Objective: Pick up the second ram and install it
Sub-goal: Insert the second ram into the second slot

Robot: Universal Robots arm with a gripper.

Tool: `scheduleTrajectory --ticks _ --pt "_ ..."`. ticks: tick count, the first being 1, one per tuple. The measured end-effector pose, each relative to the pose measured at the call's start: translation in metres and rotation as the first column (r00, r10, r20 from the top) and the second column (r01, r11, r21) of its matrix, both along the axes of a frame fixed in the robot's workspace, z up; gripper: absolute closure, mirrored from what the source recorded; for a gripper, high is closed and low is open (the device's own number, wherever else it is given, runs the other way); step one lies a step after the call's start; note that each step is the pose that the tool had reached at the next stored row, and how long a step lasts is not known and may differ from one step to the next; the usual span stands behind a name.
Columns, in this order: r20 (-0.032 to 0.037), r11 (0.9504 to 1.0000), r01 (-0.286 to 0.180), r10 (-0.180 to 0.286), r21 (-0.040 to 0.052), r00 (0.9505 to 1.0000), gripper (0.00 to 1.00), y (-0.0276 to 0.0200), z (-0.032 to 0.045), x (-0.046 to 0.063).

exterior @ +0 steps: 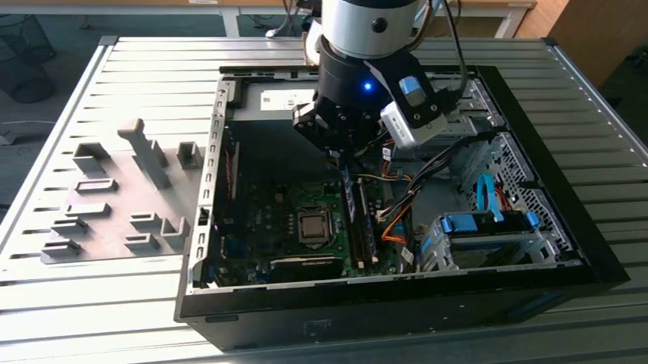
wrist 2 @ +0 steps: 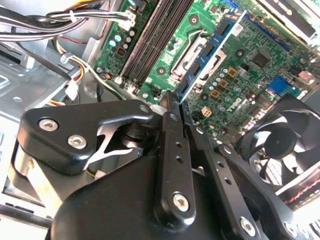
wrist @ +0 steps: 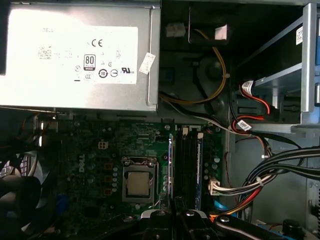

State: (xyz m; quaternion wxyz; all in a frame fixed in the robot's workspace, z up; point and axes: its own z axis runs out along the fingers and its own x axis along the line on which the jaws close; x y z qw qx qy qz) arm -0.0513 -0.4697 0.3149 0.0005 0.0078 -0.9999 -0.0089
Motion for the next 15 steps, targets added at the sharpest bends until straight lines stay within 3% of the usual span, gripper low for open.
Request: scheduleTrajectory --ticks 15 --pt "0.0000 1.0000 0.000 0.000 0.0000 1.0000 0.86 -0.0001 -0.0032 0.0008"
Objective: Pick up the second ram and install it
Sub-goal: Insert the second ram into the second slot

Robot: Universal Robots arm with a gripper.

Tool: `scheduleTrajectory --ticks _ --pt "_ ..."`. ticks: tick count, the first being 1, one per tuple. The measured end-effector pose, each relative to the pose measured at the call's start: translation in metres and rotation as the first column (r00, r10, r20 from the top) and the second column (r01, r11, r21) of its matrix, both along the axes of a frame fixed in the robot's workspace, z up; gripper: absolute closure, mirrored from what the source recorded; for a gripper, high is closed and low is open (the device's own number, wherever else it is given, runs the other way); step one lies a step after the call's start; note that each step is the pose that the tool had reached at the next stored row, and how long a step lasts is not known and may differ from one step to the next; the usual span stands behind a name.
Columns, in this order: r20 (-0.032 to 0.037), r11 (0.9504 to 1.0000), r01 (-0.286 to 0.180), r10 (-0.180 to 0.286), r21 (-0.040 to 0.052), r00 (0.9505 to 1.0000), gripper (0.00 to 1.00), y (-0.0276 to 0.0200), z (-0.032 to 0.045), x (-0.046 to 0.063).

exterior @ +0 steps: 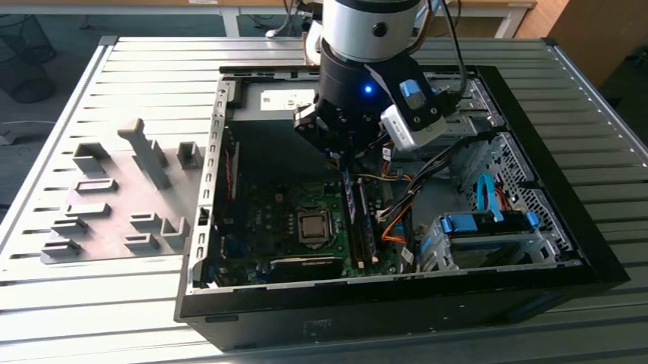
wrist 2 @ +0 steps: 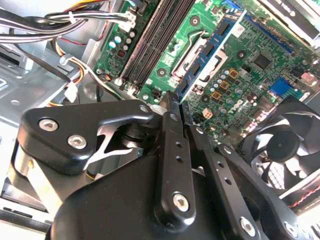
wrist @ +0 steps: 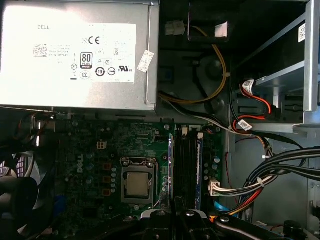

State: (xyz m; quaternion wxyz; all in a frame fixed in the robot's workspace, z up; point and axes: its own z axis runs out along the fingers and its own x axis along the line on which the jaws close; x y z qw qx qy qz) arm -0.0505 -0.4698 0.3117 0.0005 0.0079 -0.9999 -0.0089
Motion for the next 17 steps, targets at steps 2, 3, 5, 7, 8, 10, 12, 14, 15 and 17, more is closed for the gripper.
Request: scheduleTrajectory --ticks 2,3,5,7,8,10,12,14,15,17 --pt "0.0000 1.0000 0.000 0.000 0.0000 1.0000 0.86 0.0000 0.0000 0.000" --pt "0.0001 1.0000 0.000 0.000 0.0000 1.0000 0.86 0.0000 -0.0001 0.000" --pt "0.0002 1.0000 0.000 0.000 0.0002 1.0000 0.86 -0.0006 -0.0007 0.000" --pt "0.0000 1.0000 0.000 0.000 0.0001 1.0000 0.86 -0.0007 -0.0037 0.001" --pt "0.0000 1.0000 0.000 0.000 0.0000 1.0000 0.86 -0.0007 -0.0054 0.001" --pt "0.0000 1.0000 0.003 -0.003 0.0001 1.0000 0.86 -0.0007 -0.0092 0.003" --pt "0.0000 1.0000 0.005 -0.005 0.0002 1.0000 0.86 -0.0007 -0.0128 0.005" --pt "0.0000 1.0000 0.005 -0.005 0.0001 1.0000 0.86 -0.0007 -0.0163 0.008" --pt "0.0000 1.0000 0.005 -0.005 0.0000 1.0000 0.86 -0.0007 -0.0180 0.008" --pt "0.0001 1.0000 0.006 -0.006 0.0002 1.0000 0.86 -0.0007 -0.0218 0.009"
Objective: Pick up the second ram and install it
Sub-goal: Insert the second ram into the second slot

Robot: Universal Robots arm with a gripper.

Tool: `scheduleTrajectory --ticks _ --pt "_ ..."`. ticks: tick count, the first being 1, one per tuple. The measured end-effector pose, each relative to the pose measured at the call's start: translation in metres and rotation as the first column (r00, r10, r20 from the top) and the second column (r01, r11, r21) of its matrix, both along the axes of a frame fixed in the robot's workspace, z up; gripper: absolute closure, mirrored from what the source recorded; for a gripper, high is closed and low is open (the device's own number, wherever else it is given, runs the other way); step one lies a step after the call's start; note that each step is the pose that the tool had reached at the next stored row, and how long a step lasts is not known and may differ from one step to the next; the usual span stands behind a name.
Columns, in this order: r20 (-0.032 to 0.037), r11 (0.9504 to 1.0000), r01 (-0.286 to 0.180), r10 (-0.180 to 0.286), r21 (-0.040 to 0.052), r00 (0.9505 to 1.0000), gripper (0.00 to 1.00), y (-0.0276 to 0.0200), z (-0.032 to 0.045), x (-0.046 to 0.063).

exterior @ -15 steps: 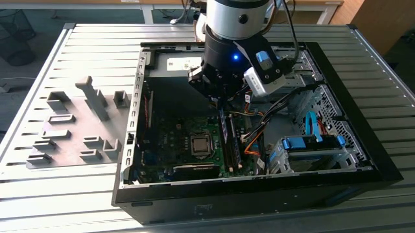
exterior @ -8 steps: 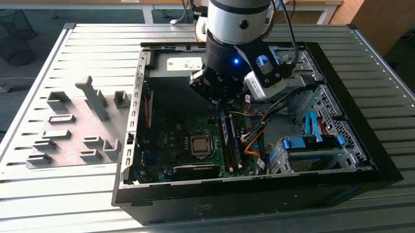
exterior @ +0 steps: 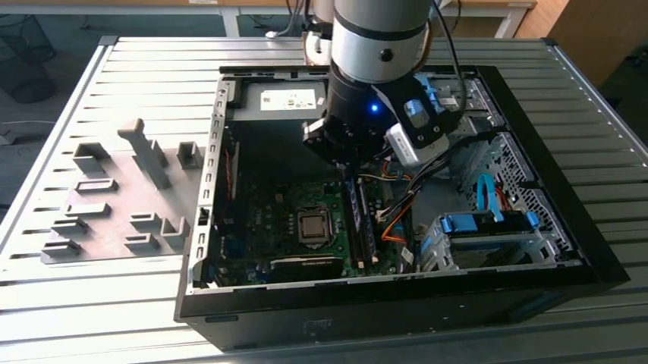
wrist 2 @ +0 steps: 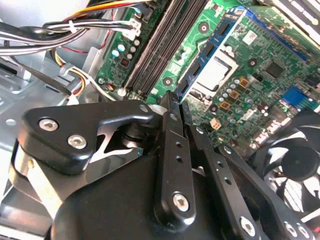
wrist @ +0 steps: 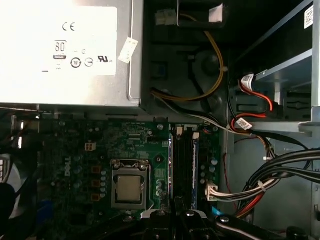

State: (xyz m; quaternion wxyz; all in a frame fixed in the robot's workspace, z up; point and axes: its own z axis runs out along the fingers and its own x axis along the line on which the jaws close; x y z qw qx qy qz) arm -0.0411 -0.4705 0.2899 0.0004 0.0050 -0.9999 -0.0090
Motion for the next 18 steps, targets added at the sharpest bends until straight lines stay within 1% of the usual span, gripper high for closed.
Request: scheduleTrajectory --ticks 11,12,18 --pt "0.0000 1.0000 0.000 0.000 -0.0001 1.0000 0.86 0.0000 -0.0196 0.001" --pt "0.0000 1.0000 0.000 0.000 0.0001 1.0000 0.86 0.0000 -0.0208 0.001" --pt "0.0000 1.0000 0.000 0.000 0.0001 1.0000 0.86 0.0000 -0.0214 0.001"
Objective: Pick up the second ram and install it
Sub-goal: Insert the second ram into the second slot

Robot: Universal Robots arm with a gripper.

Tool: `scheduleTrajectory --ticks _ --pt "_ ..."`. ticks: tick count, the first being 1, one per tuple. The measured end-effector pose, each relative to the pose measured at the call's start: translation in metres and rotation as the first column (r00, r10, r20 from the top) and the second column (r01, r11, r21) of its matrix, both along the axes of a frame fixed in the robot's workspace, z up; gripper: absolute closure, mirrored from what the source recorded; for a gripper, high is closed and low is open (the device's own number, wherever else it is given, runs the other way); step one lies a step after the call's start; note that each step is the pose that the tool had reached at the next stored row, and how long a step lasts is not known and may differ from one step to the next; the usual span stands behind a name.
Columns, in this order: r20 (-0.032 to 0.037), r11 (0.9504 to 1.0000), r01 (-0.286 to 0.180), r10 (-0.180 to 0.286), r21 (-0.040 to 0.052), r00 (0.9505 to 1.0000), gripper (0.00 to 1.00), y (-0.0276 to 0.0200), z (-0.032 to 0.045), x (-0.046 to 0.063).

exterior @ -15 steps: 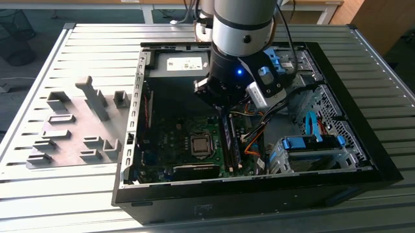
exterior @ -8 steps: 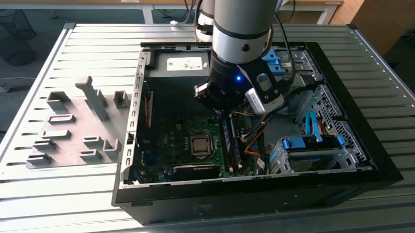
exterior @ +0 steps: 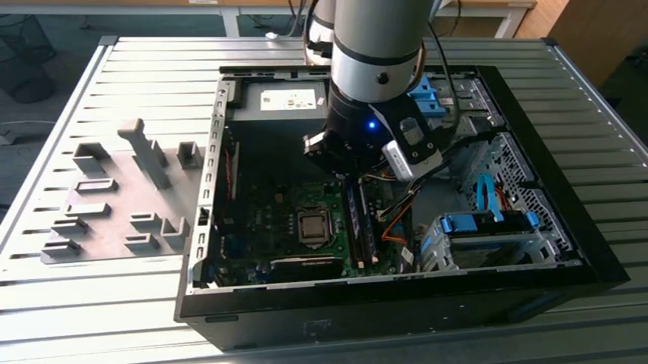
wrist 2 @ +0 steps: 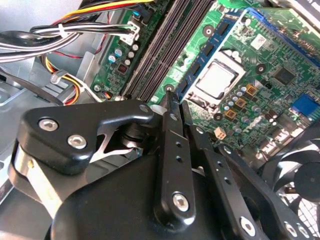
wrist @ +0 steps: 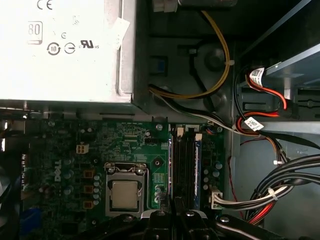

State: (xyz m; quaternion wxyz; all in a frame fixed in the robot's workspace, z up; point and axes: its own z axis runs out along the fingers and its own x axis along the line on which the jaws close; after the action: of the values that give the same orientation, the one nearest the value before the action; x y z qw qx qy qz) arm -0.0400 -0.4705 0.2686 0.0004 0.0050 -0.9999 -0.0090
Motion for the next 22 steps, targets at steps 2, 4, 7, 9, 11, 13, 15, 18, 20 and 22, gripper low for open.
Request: scheduleTrajectory --ticks 2,4,7,9,11,13,15,18,20,22 --pt "0.0000 1.0000 0.000 0.000 0.0000 1.0000 0.86 0.0000 -0.0007 0.002" --pt "0.0000 1.0000 0.000 0.000 -0.0001 1.0000 0.86 0.0000 -0.0016 0.004" --pt "-0.0001 1.0000 0.001 -0.001 -0.0002 1.0000 0.86 -0.0001 -0.0038 0.006" --pt "-0.0001 1.0000 0.002 -0.002 -0.0002 1.0000 0.86 0.0000 -0.0057 0.006" --pt "0.0000 1.0000 0.007 -0.007 -0.0002 1.0000 0.86 -0.0001 -0.0080 0.006" --pt "0.0000 1.0000 0.010 -0.010 -0.0001 1.0000 0.86 -0.0002 -0.0103 0.007" --pt "-0.0001 0.9999 0.010 -0.010 -0.0002 0.9999 0.86 -0.0002 -0.0130 0.007" --pt "-0.0001 0.9999 0.012 -0.012 -0.0002 0.9999 0.86 -0.0006 -0.0169 0.007" --pt "0.0000 0.9999 0.016 -0.016 -0.0001 0.9999 0.86 -0.0008 -0.0202 0.007" --pt "-0.0001 0.9998 0.018 -0.018 -0.0003 0.9998 0.86 -0.0009 -0.0236 0.007"
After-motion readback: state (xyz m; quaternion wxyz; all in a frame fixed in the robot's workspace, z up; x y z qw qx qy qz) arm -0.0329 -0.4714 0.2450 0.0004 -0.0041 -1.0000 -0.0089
